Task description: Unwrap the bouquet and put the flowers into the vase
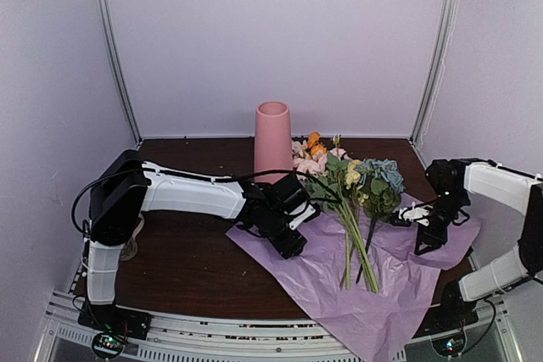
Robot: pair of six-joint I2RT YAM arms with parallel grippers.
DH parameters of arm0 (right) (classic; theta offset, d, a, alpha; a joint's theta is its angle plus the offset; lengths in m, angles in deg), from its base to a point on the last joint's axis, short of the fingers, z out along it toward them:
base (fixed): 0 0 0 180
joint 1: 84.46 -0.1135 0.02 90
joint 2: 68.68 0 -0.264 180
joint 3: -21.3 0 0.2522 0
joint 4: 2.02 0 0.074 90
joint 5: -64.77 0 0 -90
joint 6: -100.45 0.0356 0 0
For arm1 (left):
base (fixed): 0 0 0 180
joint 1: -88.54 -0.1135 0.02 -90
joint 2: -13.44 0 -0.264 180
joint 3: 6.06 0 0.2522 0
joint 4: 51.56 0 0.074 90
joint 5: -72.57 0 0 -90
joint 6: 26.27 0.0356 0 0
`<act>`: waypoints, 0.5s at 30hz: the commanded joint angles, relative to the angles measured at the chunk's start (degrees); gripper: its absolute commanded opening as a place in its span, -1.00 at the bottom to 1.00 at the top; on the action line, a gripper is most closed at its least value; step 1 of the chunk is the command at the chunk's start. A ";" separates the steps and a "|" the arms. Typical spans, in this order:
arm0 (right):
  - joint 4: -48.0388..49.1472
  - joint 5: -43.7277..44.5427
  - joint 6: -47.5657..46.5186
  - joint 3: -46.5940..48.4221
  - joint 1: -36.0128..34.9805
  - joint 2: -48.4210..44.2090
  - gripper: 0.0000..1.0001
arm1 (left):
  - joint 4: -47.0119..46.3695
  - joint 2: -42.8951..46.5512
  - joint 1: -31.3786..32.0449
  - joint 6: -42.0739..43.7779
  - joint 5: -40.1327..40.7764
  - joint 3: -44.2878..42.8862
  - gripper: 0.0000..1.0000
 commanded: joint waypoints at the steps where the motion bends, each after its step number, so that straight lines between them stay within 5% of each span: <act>1: 11.66 8.65 1.40 -1.61 3.20 6.36 -0.32 | 0.07 -1.20 -0.17 4.29 1.36 3.59 0.29; 15: 23.29 23.05 8.33 4.76 8.78 21.34 -0.34 | -2.46 -2.65 -0.23 3.64 9.56 10.73 0.31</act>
